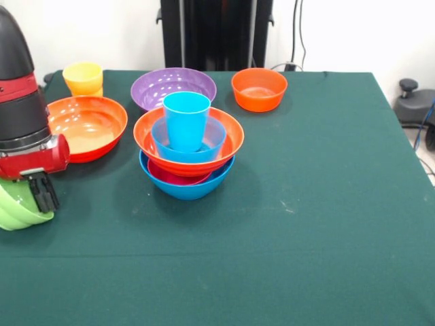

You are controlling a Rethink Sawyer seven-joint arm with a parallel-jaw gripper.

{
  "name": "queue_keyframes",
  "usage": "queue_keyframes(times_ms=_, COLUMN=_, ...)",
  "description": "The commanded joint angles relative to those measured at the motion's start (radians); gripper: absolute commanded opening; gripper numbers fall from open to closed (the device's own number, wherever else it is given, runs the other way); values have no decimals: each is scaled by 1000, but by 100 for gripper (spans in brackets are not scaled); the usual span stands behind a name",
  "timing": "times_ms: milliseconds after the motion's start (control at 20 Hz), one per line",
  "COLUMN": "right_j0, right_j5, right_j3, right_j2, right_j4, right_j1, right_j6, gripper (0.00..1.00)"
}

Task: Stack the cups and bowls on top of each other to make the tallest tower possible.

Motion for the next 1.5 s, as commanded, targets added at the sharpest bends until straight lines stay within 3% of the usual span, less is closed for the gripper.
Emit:
queue_keyframes(times_ms=50, right_j0=29, right_j5=48, right_j3=-53, right_j2=-53, right_j4=-48, right_j1=18, right_j6=-199, gripper=0)
queue_keyframes(times_ms=500, right_j0=55, right_j5=93, right_j3=9, right_j2=-60, right_j4=-14, right_j1=-82, right_j6=-132, gripper=0)
queue_keyframes(times_ms=550, right_j0=57, right_j5=100, right_j3=4, right_j2=-57, right_j4=-9, right_j1=-85, right_j6=-137, gripper=100)
queue_keyframes(times_ms=1200, right_j0=130, right_j5=224, right_j3=-49, right_j2=-54, right_j4=66, right_j1=-160, right_j6=-106, gripper=100)
queue_keyframes(times_ms=1500, right_j0=163, right_j5=196, right_j3=-126, right_j2=-62, right_j4=52, right_j1=-87, right_j6=-118, gripper=100)
